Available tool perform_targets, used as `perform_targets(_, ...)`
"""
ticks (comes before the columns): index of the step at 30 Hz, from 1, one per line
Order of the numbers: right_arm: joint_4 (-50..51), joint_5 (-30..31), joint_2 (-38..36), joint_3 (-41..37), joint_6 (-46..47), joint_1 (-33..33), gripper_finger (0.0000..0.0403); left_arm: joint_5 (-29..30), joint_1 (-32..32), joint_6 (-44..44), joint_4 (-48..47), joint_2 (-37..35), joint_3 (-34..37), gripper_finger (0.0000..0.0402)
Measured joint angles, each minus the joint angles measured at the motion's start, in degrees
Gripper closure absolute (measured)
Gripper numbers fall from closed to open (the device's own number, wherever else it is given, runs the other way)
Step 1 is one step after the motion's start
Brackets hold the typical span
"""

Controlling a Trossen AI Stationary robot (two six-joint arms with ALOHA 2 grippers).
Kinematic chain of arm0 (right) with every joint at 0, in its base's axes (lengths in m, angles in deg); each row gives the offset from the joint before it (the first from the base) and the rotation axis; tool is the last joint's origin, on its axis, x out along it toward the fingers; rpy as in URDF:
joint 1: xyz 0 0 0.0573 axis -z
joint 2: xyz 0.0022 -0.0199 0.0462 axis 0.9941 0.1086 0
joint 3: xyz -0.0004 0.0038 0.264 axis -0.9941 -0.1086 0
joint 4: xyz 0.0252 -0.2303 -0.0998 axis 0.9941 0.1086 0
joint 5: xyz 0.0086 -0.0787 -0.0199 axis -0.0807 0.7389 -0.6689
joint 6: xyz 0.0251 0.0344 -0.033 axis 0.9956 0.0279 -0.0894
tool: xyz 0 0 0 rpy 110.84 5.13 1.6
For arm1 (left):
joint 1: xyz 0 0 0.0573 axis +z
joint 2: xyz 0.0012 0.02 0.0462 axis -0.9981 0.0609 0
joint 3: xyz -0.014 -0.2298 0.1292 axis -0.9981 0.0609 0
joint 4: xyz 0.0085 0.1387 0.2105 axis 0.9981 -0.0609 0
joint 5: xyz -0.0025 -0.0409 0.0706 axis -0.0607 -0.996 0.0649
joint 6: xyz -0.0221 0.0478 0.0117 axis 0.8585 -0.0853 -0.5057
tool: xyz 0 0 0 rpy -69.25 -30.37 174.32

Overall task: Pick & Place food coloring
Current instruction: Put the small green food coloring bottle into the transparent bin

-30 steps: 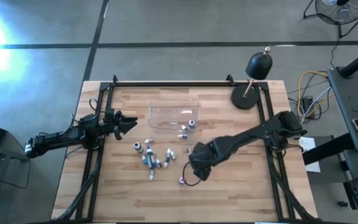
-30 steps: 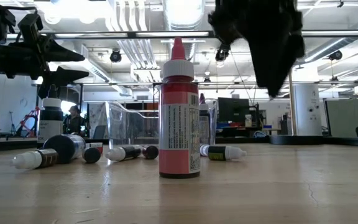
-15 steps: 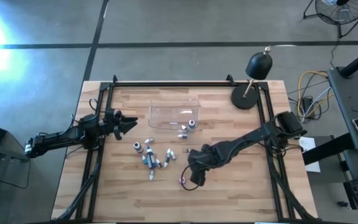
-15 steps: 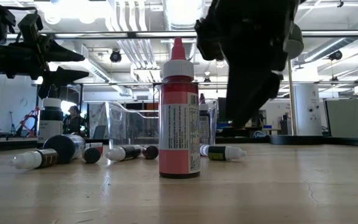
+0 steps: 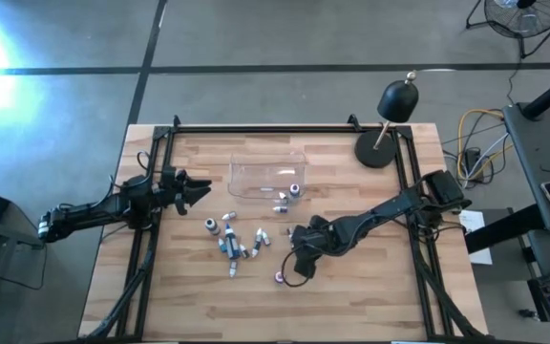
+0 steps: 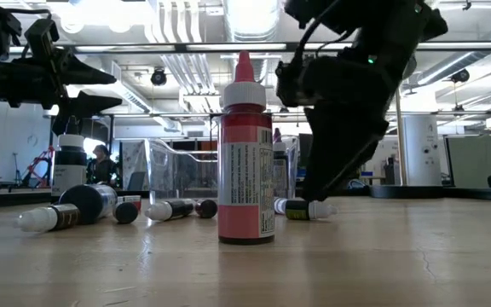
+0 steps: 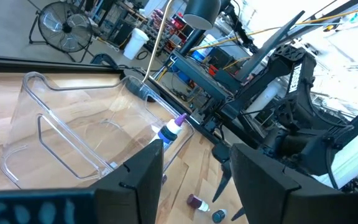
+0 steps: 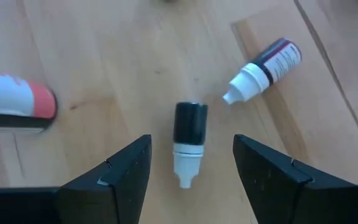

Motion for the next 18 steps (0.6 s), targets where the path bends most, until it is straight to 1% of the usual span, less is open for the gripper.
perform_targets(7,-1.3,-0.2,0.0,-2.9,0.1,0.0,0.0184,0.0,0.0,0.0,0.0,0.0,0.0,0.0241)
perform_targets(13,-5.3,0.4,-0.2,-4.8,0.2,0.1,0.0184,0.0,0.0,0.0,0.0,0.0,0.0,0.0241)
perform_targets(18,-6.4,1.3,-0.2,-5.5,0.1,0.2,0.0204,0.0,0.0,0.0,0.0,0.0,0.0,0.0241)
